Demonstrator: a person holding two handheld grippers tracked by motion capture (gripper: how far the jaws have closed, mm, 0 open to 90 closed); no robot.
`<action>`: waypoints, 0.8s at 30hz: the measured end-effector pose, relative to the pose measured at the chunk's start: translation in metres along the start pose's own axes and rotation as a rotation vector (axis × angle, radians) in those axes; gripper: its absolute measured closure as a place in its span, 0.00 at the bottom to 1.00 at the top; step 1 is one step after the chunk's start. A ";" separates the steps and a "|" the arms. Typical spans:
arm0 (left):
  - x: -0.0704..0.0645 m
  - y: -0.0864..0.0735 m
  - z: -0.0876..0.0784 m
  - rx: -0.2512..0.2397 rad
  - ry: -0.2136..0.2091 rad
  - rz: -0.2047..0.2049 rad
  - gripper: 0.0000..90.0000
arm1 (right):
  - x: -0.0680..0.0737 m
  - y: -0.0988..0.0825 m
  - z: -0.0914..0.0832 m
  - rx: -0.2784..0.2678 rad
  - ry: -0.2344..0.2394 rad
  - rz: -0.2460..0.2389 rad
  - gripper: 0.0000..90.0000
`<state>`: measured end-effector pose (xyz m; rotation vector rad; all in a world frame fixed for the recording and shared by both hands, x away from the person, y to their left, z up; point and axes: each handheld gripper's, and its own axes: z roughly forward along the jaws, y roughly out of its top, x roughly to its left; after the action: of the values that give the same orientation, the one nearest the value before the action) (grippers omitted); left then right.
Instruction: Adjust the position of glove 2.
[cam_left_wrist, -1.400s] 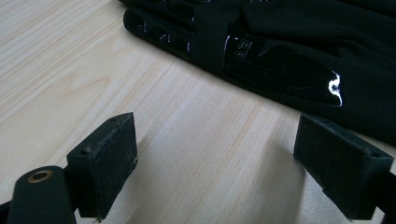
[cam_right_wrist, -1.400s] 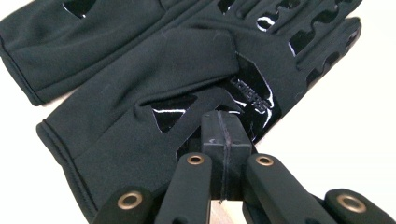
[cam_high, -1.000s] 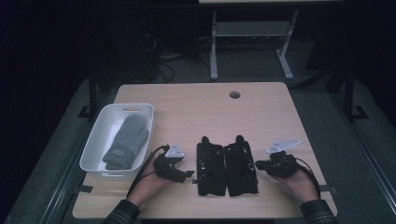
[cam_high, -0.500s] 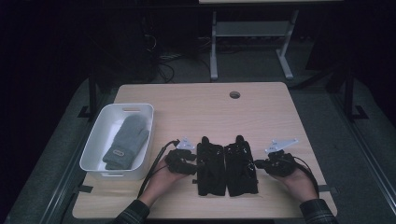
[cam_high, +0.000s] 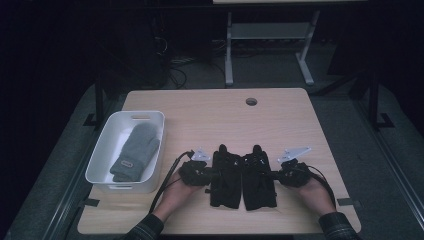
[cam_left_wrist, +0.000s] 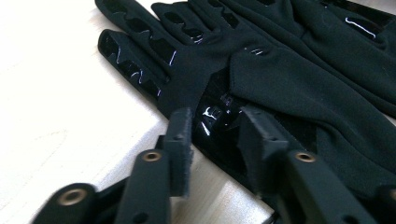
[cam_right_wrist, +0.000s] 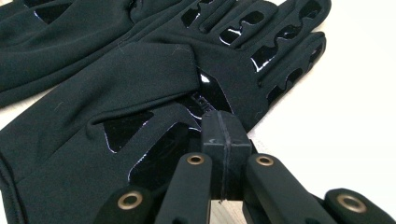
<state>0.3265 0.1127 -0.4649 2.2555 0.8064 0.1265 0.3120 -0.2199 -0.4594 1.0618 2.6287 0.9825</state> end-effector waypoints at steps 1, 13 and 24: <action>0.001 0.000 0.000 0.005 -0.008 -0.006 0.80 | 0.000 0.000 0.000 0.000 0.001 0.000 1.00; 0.010 0.002 -0.010 -0.021 -0.079 -0.123 0.95 | 0.005 0.001 0.003 0.001 0.017 -0.016 1.00; 0.007 0.006 -0.025 -0.080 -0.139 -0.151 0.95 | 0.006 0.001 0.003 0.001 0.014 -0.015 1.00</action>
<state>0.3269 0.1287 -0.4432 2.0951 0.8772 -0.0669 0.3094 -0.2143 -0.4604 1.0380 2.6451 0.9894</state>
